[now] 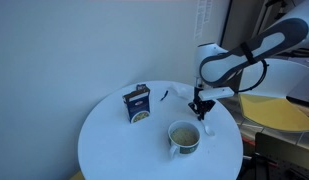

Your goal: Put the plastic spoon in the mug

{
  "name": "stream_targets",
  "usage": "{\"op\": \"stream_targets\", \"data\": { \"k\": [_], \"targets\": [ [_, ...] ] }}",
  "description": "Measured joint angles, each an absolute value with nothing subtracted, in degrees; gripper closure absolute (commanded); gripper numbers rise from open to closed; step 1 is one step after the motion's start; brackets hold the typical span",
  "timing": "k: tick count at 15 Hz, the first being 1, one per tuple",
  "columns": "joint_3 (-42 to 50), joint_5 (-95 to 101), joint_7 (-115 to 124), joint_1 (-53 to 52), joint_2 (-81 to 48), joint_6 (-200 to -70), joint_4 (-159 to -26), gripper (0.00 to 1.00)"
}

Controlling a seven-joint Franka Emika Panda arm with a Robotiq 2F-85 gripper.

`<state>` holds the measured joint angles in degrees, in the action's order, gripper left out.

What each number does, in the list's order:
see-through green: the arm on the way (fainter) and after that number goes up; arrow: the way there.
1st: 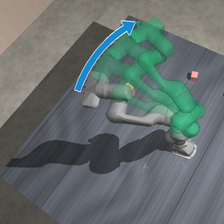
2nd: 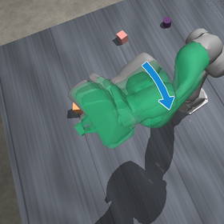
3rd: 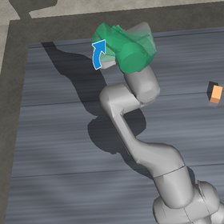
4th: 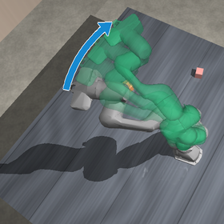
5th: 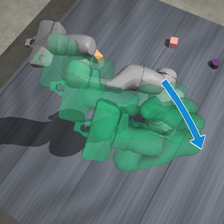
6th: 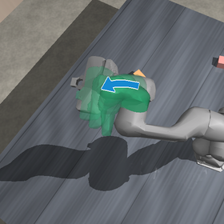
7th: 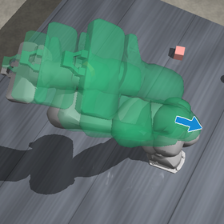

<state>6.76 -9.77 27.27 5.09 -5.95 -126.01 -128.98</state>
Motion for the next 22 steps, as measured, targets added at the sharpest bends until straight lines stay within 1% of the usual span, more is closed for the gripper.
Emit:
{"op": "stream_targets", "data": {
  "k": [3,8,11,14,17,18,21,22],
  "targets": [
    [6.81,-8.95,27.16,5.10,-3.42,-126.17,-129.25,0.97],
    [6.24,-5.16,27.06,5.08,7.53,-126.36,-130.36,0.97],
    [3.72,-2.06,26.75,4.96,13.36,-128.98,-131.23,0.97],
    [-0.60,1.07,26.75,4.39,16.46,-135.57,-133.47,0.97],
    [-4.73,3.75,26.71,3.39,17.28,-144.89,-136.71,0.97],
    [-5.69,4.33,26.25,2.99,17.45,-148.30,-138.11,0.89],
    [-6.35,4.39,23.71,1.83,18.55,-154.94,-141.89,0.89],
    [-6.33,4.39,23.51,1.81,18.98,-155.09,-142.35,0.97]
  ]
}}
